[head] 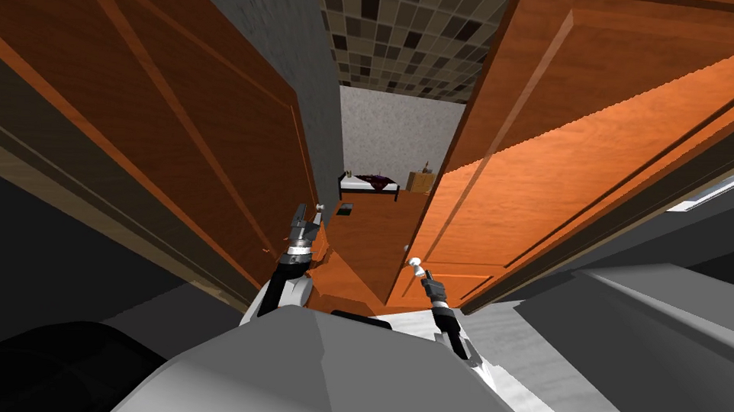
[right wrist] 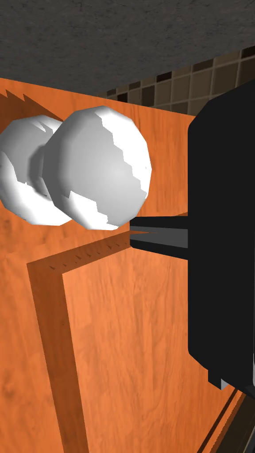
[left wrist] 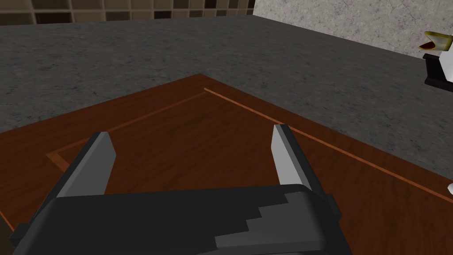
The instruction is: Push the door open
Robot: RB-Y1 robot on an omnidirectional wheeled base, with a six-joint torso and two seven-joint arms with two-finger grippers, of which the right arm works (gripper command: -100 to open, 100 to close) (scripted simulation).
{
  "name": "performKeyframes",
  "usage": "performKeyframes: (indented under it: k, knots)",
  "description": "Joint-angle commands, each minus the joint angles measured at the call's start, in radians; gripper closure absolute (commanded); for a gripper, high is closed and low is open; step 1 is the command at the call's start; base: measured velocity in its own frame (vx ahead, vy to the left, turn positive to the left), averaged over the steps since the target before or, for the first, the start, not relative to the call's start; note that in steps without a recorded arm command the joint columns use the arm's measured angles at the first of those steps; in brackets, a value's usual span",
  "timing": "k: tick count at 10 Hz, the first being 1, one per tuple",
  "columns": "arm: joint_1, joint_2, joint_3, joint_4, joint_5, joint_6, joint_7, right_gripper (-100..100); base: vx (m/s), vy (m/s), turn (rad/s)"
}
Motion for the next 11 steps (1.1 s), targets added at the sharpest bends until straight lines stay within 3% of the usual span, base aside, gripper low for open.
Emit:
performKeyframes:
  k: [1,2,5,10,11]
  knots:
    - [0.019,-0.004,0.008,0.014,0.024,-0.007,0.046,-100,-0.021,0.125,-0.063]
    - [0.026,-0.012,0.005,0.013,0.031,-0.010,0.065,-100,-0.026,0.096,-0.063]
    - [0.026,-0.012,0.005,0.028,0.031,-0.010,0.065,-100,-0.008,0.019,0.000]
    - [0.026,-0.012,0.005,0.011,0.031,-0.010,0.065,-100,-0.002,-0.001,-0.001]
    - [0.036,-0.025,0.000,0.011,0.042,-0.016,0.094,-100,-0.001,0.069,-0.020]
